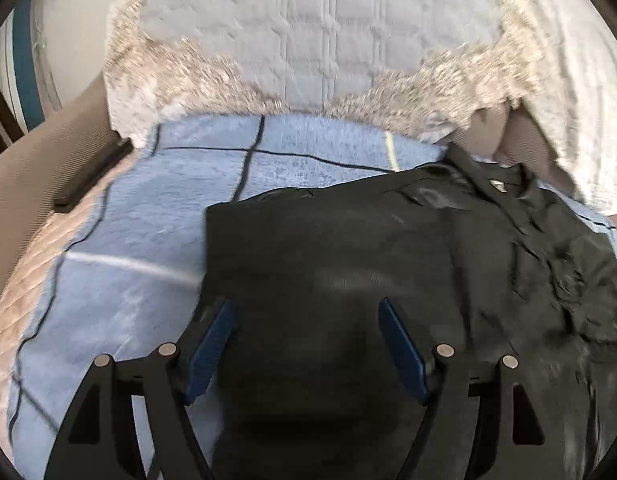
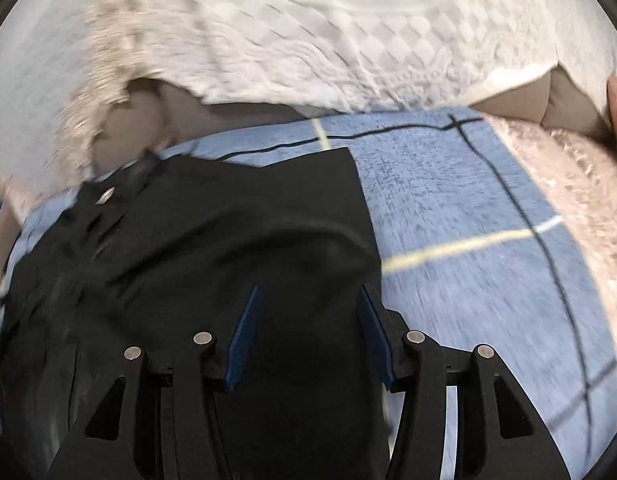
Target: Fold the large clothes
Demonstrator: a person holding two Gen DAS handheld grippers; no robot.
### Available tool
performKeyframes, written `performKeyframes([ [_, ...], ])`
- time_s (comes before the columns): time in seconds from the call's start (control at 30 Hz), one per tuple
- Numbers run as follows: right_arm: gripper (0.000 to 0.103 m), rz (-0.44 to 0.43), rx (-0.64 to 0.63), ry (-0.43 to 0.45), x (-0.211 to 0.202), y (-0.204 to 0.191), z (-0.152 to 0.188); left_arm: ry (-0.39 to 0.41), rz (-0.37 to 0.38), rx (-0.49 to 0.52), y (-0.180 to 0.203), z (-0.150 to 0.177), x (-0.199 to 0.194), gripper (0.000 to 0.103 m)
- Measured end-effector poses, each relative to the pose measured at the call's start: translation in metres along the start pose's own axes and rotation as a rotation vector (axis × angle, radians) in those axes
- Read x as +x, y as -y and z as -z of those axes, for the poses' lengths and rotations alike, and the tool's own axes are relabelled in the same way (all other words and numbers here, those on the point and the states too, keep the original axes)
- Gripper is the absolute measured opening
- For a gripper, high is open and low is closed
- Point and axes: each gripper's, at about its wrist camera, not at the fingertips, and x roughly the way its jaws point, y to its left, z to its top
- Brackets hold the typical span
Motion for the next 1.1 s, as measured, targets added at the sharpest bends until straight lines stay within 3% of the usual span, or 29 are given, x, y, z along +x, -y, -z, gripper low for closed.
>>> performKeyframes([
  [0.07, 0.051, -0.002, -0.036, 0.004, -0.015, 0.0, 0.022, -0.001, -0.014, 0.014, -0.008, 0.017, -0.008, 0.076],
  [0.13, 0.051, 0.043, -0.059, -0.071, -0.004, 0.007, 0.04, -0.074, -0.019, -0.004, -0.016, 0.027, 0.009, 0.077],
  [0.2, 0.052, 0.011, -0.016, -0.119, 0.011, 0.021, 0.046, -0.095, 0.041, -0.067, -0.03, 0.031, 0.017, 0.08],
  [0.33, 0.052, 0.013, 0.044, -0.096, -0.004, 0.024, 0.042, -0.095, -0.009, -0.057, -0.028, 0.028, 0.003, 0.079],
  [0.53, 0.053, -0.037, 0.022, -0.017, -0.072, 0.006, 0.066, -0.017, 0.028, 0.011, -0.014, 0.057, -0.065, 0.078],
  [0.67, 0.053, -0.059, -0.014, -0.022, -0.099, -0.02, 0.098, 0.008, 0.07, 0.054, 0.009, 0.088, -0.104, 0.078],
  [0.93, 0.053, -0.081, -0.073, -0.065, -0.118, -0.071, 0.172, -0.006, 0.125, 0.075, 0.051, 0.143, -0.142, 0.078],
  [1.1, 0.053, -0.081, -0.114, -0.103, -0.113, -0.083, 0.194, -0.037, 0.132, 0.08, 0.059, 0.163, -0.143, 0.078],
])
